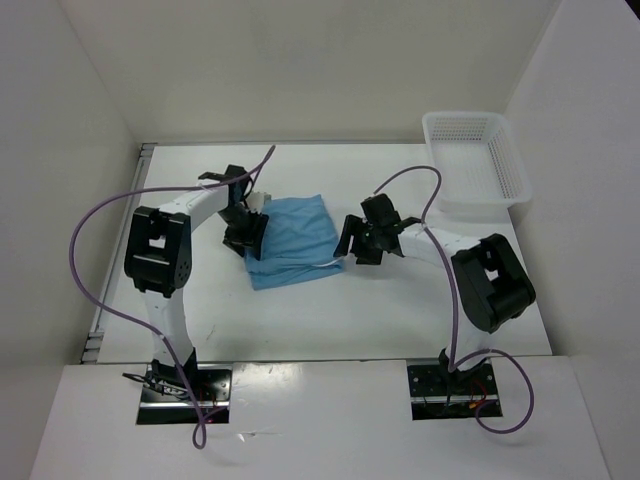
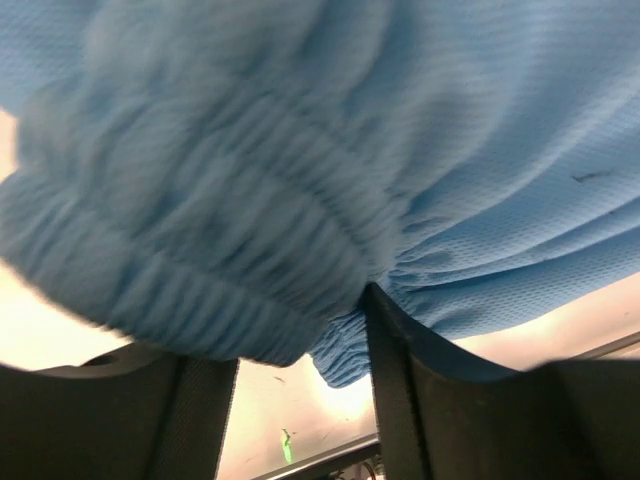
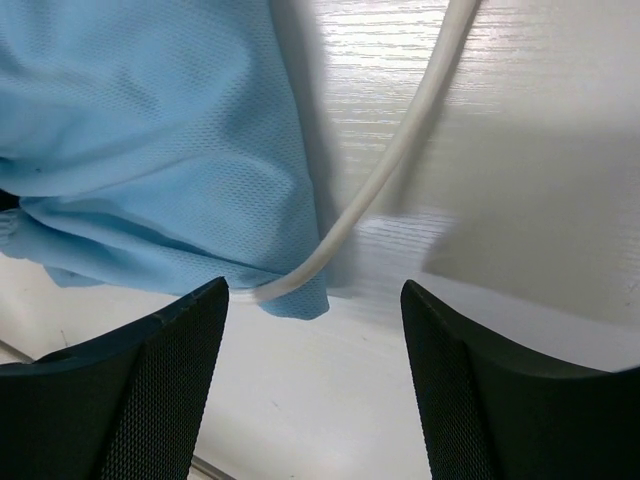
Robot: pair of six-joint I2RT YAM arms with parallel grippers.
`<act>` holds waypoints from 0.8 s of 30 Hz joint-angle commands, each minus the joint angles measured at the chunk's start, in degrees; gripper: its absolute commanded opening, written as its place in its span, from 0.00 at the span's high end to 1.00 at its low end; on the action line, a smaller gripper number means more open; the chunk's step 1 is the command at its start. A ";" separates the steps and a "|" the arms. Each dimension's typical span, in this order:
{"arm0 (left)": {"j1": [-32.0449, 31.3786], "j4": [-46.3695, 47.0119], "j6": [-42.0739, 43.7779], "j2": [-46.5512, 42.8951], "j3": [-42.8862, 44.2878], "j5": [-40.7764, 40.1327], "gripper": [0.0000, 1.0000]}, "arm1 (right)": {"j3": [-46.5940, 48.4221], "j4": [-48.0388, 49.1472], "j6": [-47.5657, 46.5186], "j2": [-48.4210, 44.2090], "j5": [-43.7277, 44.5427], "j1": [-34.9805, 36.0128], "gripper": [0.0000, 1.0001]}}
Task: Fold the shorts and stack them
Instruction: Fold the shorts
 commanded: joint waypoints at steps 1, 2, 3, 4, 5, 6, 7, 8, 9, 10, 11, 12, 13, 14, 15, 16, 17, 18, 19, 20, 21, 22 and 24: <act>1.46 0.47 0.36 -0.91 1.49 0.19 0.40 | 1.03 1.20 -0.75 -3.86 -0.50 0.07 0.25; 1.46 -1.36 0.36 -1.79 2.45 0.19 0.39 | 1.03 1.20 -0.75 -3.87 -0.50 0.07 0.25; 1.99 -2.25 0.36 -1.80 3.24 0.19 0.37 | 1.03 1.20 -0.75 -4.39 -0.50 0.07 0.25; 1.99 -4.08 0.36 -3.63 4.81 1.49 0.34 | 1.55 1.20 -0.75 -4.40 -0.50 0.07 0.25; 1.99 -4.80 0.36 -4.34 5.70 1.51 0.33 | 1.55 1.20 -0.75 -4.40 -0.50 0.07 0.25; 2.51 -5.59 0.36 -5.13 6.58 2.29 0.28 | 1.55 1.20 -0.14 -4.40 -0.50 0.07 0.25; 2.52 -6.99 0.36 -6.36 7.54 2.99 0.26 | 2.08 1.20 -0.14 -3.87 -0.50 0.07 0.25; 2.52 -7.52 0.36 -6.37 9.29 4.22 0.23 | 2.08 1.20 -0.14 -3.17 -1.03 0.07 0.25; 3.13 -7.53 0.36 -6.37 9.92 4.23 0.21 | 2.60 1.20 0.38 -1.43 -1.03 0.07 0.24; 3.13 -7.53 0.36 -6.37 9.93 4.23 0.21 | 3.31 1.20 0.39 -0.36 -1.90 0.07 0.24; 3.66 -7.53 0.36 -6.37 10.62 4.23 0.19 | 3.92 1.20 0.39 0.69 -1.91 0.07 0.24; 4.45 -7.01 0.36 -4.54 10.63 4.23 0.19 | 3.93 1.20 0.91 2.44 -1.91 0.07 0.24; 4.98 -7.00 0.36 -3.65 10.63 4.23 0.17 | 4.54 1.20 0.92 3.24 -1.91 0.07 0.24; 4.98 -6.22 0.36 -2.69 10.11 4.23 0.17 | 4.54 1.20 0.92 3.86 -1.91 0.07 0.24; 5.85 -5.69 0.36 -0.76 10.10 3.62 0.17 | 4.54 1.80 0.92 4.39 -2.52 0.07 0.24; 6.47 -4.81 0.36 0.13 9.41 2.92 0.17 | 5.15 1.81 1.44 5.26 -2.53 0.07 0.24; 6.47 -4.28 0.36 1.44 9.40 2.91 0.17 | 5.16 2.42 1.44 5.27 -2.53 0.07 0.24; 7.00 -2.80 0.36 1.97 8.62 2.30 0.15 | 5.94 2.43 1.44 6.14 -3.13 0.07 0.24; 7.00 -2.09 0.36 2.50 7.91 1.69 0.15 | 5.95 2.43 1.44 7.19 -3.14 0.07 0.24; 7.70 -1.47 0.36 3.55 7.91 1.68 0.15 | 6.56 2.43 0.92 7.81 -3.66 0.07 0.24; 7.71 -0.59 0.36 4.08 7.91 1.07 0.15 | 7.17 2.43 0.92 7.82 -4.19 0.07 0.24; 8.31 -0.59 0.36 4.61 7.91 1.07 0.15 | 7.18 2.95 0.92 8.60 -4.20 0.07 0.25; 8.32 0.73 0.36 6.02 8.43 1.07 0.15 | 7.18 2.95 0.30 9.23 -5.77 0.07 0.31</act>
